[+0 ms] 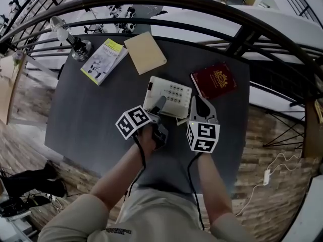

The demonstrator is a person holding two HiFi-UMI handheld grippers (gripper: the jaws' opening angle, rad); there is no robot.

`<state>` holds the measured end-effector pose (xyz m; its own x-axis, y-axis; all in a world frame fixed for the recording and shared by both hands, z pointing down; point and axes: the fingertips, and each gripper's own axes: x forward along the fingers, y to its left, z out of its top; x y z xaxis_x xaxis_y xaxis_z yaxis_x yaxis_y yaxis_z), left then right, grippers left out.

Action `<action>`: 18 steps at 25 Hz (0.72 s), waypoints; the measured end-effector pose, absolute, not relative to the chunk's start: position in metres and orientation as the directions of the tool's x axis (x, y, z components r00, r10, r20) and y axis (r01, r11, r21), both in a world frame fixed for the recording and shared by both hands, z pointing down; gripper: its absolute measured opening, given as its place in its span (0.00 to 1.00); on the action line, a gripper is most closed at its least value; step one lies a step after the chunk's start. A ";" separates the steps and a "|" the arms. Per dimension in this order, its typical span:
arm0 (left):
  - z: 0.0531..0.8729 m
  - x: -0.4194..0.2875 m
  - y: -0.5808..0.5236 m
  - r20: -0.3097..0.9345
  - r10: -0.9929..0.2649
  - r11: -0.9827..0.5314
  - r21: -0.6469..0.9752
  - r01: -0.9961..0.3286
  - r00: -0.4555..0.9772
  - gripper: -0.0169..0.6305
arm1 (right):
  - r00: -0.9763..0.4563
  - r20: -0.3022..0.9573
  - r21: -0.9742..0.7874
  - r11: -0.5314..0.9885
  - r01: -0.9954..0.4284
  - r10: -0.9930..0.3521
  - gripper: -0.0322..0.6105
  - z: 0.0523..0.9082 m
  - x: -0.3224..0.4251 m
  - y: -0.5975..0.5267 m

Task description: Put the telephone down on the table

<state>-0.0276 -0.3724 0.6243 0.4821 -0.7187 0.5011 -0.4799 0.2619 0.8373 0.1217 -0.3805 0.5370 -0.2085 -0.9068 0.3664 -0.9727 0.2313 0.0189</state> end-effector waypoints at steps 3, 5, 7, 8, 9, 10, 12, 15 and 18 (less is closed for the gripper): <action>0.594 -0.030 -0.365 0.475 -0.741 0.186 0.825 -0.534 0.474 0.77 | -0.197 0.340 0.092 0.241 -0.966 -0.919 0.05 0.512 0.122 -0.372; 0.570 -0.031 -0.361 0.439 -0.765 0.134 0.824 -0.550 0.471 0.77 | -0.196 0.325 0.095 0.238 -0.967 -0.925 0.05 0.494 0.124 -0.366; 0.542 -0.033 -0.358 0.398 -0.795 0.052 0.797 -0.602 0.458 0.77 | -0.194 0.313 0.095 0.234 -0.968 -0.930 0.05 0.473 0.127 -0.357; 0.527 -0.034 -0.356 0.376 -0.809 -0.005 0.763 -0.646 0.451 0.77 | -0.193 0.303 0.096 0.232 -0.968 -0.933 0.05 0.459 0.128 -0.351; 0.511 -0.034 -0.355 0.354 -0.823 -0.068 0.715 -0.696 0.444 0.77 | -0.193 0.290 0.097 0.229 -0.969 -0.937 0.05 0.444 0.130 -0.346; 0.495 -0.034 -0.353 0.330 -0.837 -0.127 0.660 -0.741 0.437 0.77 | -0.192 0.273 0.098 0.226 -0.969 -0.942 0.05 0.428 0.131 -0.340; 0.460 -0.033 -0.348 0.275 -0.860 -0.218 0.564 -0.797 0.430 0.77 | -0.194 0.238 0.099 0.222 -0.970 -0.952 0.05 0.397 0.132 -0.329; 0.408 -0.033 -0.335 0.185 -0.895 -0.296 0.436 -0.850 0.406 0.77 | -0.194 0.192 0.101 0.216 -0.971 -0.962 0.05 0.356 0.134 -0.309; 0.358 -0.035 -0.318 0.088 -0.921 -0.341 0.289 -0.895 0.379 0.77 | -0.195 0.135 0.092 0.208 -0.974 -0.972 0.05 0.317 0.134 -0.285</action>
